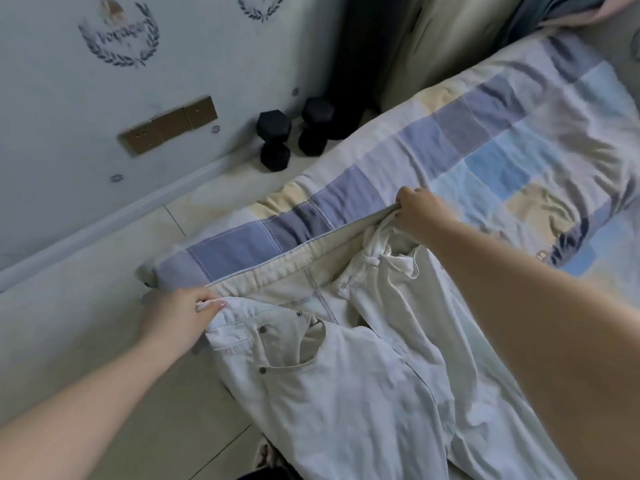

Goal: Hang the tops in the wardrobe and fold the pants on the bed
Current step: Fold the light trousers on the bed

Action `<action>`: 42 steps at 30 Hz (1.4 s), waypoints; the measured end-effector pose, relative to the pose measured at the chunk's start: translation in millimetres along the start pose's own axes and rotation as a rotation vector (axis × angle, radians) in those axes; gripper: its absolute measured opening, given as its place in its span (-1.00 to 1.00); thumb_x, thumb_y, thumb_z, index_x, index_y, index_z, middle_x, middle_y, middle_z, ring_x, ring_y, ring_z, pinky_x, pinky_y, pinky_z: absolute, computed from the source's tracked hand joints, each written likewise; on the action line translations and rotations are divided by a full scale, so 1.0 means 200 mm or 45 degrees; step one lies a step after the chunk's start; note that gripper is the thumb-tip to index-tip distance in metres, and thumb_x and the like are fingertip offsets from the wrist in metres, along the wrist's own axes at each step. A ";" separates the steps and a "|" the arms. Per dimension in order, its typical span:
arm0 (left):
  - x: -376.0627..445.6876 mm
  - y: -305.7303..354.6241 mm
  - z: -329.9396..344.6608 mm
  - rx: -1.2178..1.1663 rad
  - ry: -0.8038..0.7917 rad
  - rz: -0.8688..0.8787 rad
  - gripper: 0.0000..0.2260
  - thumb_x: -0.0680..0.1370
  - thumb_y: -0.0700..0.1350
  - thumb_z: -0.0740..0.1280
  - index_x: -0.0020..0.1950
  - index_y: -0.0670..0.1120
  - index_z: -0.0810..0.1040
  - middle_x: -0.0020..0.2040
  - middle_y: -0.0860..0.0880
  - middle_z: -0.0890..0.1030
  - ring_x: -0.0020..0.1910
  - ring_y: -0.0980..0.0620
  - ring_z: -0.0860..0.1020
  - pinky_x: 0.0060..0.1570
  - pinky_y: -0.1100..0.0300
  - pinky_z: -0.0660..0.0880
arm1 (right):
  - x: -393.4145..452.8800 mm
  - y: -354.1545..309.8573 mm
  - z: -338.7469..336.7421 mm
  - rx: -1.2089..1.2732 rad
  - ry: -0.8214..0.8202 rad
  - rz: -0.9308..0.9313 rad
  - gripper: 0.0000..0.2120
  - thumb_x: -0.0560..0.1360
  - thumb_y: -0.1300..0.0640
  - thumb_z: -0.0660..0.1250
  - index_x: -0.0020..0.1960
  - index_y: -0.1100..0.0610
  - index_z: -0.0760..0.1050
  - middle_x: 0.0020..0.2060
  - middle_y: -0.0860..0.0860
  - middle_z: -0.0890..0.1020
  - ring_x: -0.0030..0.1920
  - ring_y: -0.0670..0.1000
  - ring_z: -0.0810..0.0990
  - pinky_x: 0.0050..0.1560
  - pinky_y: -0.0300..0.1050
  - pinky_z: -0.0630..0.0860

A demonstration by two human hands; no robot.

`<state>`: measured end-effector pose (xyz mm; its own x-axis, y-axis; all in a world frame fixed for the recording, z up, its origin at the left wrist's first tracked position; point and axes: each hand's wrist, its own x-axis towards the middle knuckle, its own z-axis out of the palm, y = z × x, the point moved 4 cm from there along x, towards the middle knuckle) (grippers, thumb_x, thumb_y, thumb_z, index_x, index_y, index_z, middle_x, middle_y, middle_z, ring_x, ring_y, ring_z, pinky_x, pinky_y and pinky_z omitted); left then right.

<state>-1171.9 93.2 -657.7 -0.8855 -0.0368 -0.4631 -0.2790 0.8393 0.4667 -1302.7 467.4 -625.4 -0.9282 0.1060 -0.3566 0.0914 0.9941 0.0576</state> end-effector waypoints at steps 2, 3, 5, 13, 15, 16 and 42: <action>0.06 -0.02 0.04 0.002 -0.031 -0.036 -0.86 0.53 0.00 0.36 -0.23 0.09 0.59 -0.25 -0.02 0.64 -0.21 -0.05 0.57 -0.29 0.17 0.39 | 0.05 -0.04 0.10 0.046 -0.064 -0.043 -0.61 0.49 0.14 0.25 0.32 0.07 0.34 0.16 0.12 0.48 0.10 0.20 0.51 -0.10 -0.07 0.37; 0.09 -0.04 0.06 0.019 -0.040 -0.058 -0.87 0.53 -0.01 0.36 -0.23 0.08 0.59 -0.22 -0.04 0.63 -0.19 -0.07 0.56 -0.28 0.16 0.37 | 0.07 -0.07 0.15 0.080 -0.089 -0.075 -0.52 0.49 0.12 0.27 0.40 0.02 0.28 0.25 0.10 0.43 0.14 0.19 0.51 -0.09 -0.09 0.36; 0.12 -0.06 0.08 0.129 0.008 -0.078 -0.92 0.51 -0.02 0.39 -0.14 0.02 0.65 -0.11 -0.06 0.55 -0.06 -0.10 0.51 -0.16 0.14 0.35 | 0.07 -0.15 0.22 0.138 -0.099 -0.186 -0.35 0.47 0.11 0.30 0.50 -0.07 0.13 0.44 0.02 0.27 0.18 0.17 0.52 -0.05 -0.09 0.38; 0.24 0.21 0.17 0.695 -0.106 0.418 -0.71 0.56 0.12 0.25 0.23 0.06 0.53 0.09 0.00 0.55 0.13 -0.08 0.50 0.08 0.04 0.35 | -0.23 -0.35 0.66 0.176 -0.344 -0.374 -0.46 0.49 0.04 0.31 0.43 -0.02 0.24 0.23 0.11 0.38 0.19 0.21 0.47 -0.01 0.02 0.46; 0.30 0.26 0.25 0.774 -0.379 0.349 -0.69 0.62 0.17 0.08 0.19 0.08 0.49 0.15 0.03 0.56 0.15 -0.04 0.51 0.05 0.10 0.39 | -0.29 -0.36 0.78 0.164 -0.432 -0.376 -0.44 0.51 0.04 0.28 0.46 -0.07 0.17 0.23 0.10 0.38 0.19 0.19 0.45 -0.07 -0.01 0.41; 0.31 0.28 0.29 0.830 -0.503 0.309 -0.66 0.62 0.18 0.02 0.13 0.06 0.49 0.15 0.01 0.57 0.15 -0.05 0.52 0.02 0.10 0.41 | -0.31 -0.38 0.83 0.145 -0.464 -0.386 -0.42 0.53 0.05 0.26 0.48 -0.09 0.12 0.23 0.10 0.37 0.19 0.18 0.45 -0.08 -0.03 0.39; 0.27 0.43 0.37 -0.712 -0.166 0.454 -0.67 0.45 -0.30 0.41 -0.25 0.03 0.32 -0.03 0.18 0.68 0.04 0.21 0.61 0.04 0.33 0.48 | -0.45 -0.13 0.61 0.977 0.319 0.082 -0.76 0.46 0.22 0.26 0.12 0.08 0.43 0.03 -0.06 0.53 -0.07 0.00 0.47 -0.17 -0.07 0.39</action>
<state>-1216.4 203.5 -699.2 -0.9166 0.2857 -0.2795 -0.1596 0.3796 0.9113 -1177.5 434.5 -708.4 -0.9576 0.2462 -0.1497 0.2850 0.7333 -0.6172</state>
